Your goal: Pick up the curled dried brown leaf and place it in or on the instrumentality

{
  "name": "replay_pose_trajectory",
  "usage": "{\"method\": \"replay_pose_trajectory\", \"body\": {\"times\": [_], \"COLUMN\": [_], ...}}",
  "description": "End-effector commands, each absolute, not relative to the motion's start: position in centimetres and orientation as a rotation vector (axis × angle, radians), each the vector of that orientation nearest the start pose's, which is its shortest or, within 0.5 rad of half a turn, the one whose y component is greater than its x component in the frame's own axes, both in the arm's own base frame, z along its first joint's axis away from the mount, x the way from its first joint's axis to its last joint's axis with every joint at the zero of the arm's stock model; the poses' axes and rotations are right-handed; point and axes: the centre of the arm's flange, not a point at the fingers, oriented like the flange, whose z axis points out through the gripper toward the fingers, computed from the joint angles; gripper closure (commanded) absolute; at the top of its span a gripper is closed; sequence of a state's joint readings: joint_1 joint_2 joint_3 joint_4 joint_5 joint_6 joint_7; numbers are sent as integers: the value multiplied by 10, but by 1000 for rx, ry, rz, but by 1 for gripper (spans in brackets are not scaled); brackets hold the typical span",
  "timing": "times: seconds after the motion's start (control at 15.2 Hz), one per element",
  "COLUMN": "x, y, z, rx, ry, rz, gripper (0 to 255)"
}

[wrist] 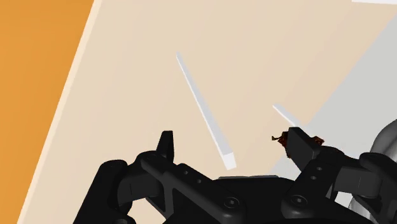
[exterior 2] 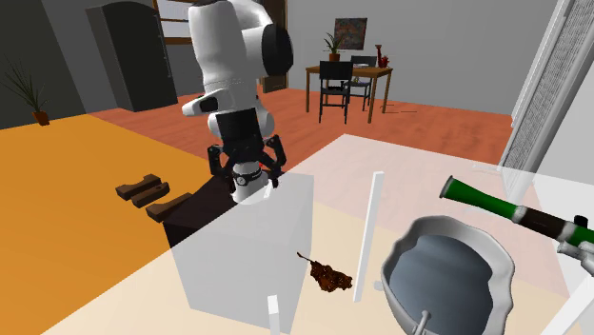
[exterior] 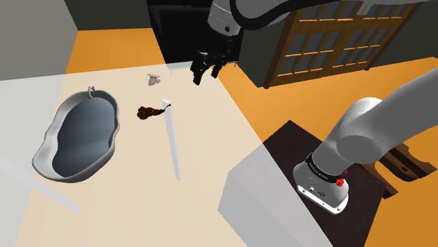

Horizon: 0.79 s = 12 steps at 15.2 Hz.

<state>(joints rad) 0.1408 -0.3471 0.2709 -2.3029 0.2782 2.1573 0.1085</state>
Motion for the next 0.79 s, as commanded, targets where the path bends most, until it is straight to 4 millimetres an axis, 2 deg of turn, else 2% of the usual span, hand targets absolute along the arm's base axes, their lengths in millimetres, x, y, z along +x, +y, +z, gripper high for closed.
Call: {"method": "replay_pose_trajectory", "body": {"times": [0.0, 0.73], "x": [430, 482], "y": [225, 339], "z": [486, 430], "rx": [-2909, -2824], "ry": [-256, -334], "rz": [-221, -222], "gripper": [0, 0]}}
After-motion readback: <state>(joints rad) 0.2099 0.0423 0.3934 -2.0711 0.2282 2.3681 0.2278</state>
